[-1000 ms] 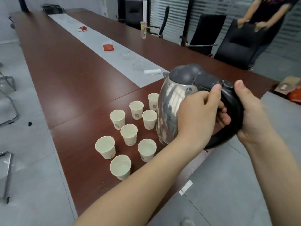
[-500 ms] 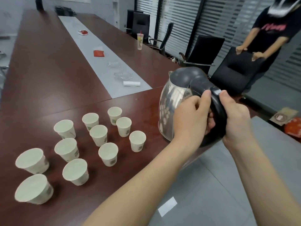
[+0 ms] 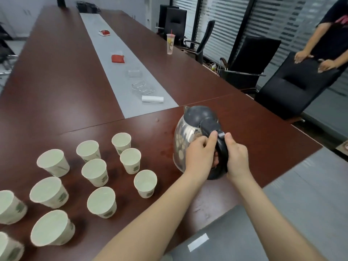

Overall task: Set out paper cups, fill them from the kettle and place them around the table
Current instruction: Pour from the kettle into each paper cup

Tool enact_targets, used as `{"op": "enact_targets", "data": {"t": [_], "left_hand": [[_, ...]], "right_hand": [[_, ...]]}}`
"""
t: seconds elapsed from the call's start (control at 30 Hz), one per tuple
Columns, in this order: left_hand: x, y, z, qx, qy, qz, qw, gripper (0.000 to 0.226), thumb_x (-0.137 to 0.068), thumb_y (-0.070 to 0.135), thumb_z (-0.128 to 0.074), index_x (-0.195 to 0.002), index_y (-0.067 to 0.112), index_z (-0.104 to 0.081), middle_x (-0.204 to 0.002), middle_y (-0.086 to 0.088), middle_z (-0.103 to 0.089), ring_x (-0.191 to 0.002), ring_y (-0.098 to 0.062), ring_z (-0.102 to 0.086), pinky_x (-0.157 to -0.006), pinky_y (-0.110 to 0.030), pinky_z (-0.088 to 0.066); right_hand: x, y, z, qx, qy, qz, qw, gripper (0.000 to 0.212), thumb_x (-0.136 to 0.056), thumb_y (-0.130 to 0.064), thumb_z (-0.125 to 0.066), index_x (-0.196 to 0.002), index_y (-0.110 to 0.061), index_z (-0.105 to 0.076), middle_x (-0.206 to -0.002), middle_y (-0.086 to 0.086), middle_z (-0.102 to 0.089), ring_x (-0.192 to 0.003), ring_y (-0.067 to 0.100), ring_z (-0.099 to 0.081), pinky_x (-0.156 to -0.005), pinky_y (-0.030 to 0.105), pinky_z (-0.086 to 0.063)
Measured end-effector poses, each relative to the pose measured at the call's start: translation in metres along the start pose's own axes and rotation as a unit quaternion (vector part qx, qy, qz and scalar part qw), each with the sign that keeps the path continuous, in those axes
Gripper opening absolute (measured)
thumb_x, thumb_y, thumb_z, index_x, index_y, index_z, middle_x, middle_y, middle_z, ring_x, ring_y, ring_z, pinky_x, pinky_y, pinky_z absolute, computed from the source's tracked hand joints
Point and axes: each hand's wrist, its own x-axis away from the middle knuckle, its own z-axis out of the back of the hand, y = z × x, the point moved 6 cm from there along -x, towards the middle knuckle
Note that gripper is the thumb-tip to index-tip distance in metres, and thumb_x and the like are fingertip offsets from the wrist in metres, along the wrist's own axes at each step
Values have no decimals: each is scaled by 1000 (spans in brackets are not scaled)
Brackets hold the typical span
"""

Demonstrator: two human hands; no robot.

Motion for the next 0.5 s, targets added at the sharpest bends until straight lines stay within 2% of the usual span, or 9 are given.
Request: {"op": "enact_targets", "data": {"t": [0.17,0.23,0.3,0.37,0.43,0.5], "left_hand": [[-40,-31,6,-16,6,63,998,47,-96,45,-46,-62,13,-49,-53,-2,-53,-49,-16,-51,-56,-28,-41],[-54,-42,4,-10,17,86,996,48,-95,46,-47,-63,11,-54,-58,-3,-55,-57,-19,-52,-62,-34,-41],[-64,-51,3,16,38,112,993,46,-94,44,-50,-65,10,-58,-60,-2,-55,-59,-18,-50,-64,-34,-41],[-73,-59,3,46,58,126,989,44,-94,43,-52,-66,10,-61,-62,-2,-56,-60,-15,-50,-64,-33,-42],[-84,-64,4,61,73,135,986,43,-93,42,-54,-65,10,-61,-61,-2,-55,-59,-14,-48,-62,-31,-40],[-96,-68,4,65,92,148,982,43,-92,42,-56,-62,12,-58,-58,0,-50,-57,-14,-44,-60,-28,-36]], "right_hand": [[-34,38,-18,21,-11,-6,1000,49,-100,-17,-42,-53,-7,-55,-39,-3,-55,-37,3,-49,-42,15,-40],[-51,51,-21,29,-7,-8,1000,50,-100,-19,-42,-51,-10,-50,-38,-7,-51,-38,1,-46,-43,17,-38],[-66,64,-25,38,-17,-9,999,50,-100,-23,-43,-50,-12,-45,-40,-9,-48,-40,2,-42,-45,19,-36],[-80,73,-32,37,-42,-5,998,53,-94,-37,-49,-53,-3,-46,-48,-3,-48,-48,8,-44,-49,23,-35],[-92,78,-39,35,-64,-4,997,73,-77,-57,-48,-62,14,-49,-61,10,-48,-59,17,-45,-58,30,-36],[-106,83,-45,27,-70,-8,997,82,-72,-59,-46,-72,23,-48,-67,12,-51,-66,21,-47,-63,33,-37]]}}
